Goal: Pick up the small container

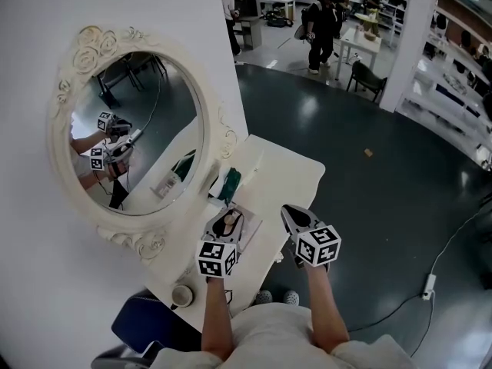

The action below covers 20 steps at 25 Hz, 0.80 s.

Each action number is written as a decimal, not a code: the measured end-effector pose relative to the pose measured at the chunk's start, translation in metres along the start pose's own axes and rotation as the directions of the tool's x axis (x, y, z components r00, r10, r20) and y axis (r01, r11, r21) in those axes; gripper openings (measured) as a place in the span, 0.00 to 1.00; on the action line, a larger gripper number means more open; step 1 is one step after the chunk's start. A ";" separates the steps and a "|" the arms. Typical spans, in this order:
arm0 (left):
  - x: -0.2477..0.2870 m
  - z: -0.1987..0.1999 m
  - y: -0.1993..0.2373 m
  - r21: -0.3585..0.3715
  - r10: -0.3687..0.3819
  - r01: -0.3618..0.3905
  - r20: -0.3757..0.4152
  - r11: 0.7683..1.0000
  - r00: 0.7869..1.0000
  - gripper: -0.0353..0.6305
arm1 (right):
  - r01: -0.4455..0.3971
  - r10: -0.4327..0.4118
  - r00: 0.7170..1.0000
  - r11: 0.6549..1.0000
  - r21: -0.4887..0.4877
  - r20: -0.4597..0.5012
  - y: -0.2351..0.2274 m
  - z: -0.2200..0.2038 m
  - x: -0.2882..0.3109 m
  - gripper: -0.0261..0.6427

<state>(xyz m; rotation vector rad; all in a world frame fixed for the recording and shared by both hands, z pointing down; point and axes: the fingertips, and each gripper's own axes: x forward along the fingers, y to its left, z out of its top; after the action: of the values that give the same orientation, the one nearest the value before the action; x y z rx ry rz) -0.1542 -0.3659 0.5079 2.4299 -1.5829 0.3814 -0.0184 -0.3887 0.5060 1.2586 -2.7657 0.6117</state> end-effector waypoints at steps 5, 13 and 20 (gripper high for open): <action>0.002 0.000 0.002 -0.003 0.000 0.000 0.002 1.000 1.000 0.26 | 0.005 -0.005 1.000 1.000 0.000 -0.001 -0.001 0.002 0.001 0.06; -0.003 -0.009 0.002 -0.003 0.005 -0.005 0.000 1.000 1.000 0.26 | 0.014 -0.014 1.000 1.000 -0.004 -0.025 0.000 -0.007 0.000 0.06; -0.009 -0.013 0.006 -0.010 0.007 -0.007 0.005 1.000 1.000 0.26 | 0.001 -0.002 0.999 1.000 -0.011 -0.045 0.008 -0.014 0.007 0.06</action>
<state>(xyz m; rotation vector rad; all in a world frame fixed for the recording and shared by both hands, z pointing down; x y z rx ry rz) -0.1648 -0.3560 0.5177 2.4204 -1.5912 0.3677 -0.0306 -0.3842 0.5175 1.2287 -2.7279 0.6154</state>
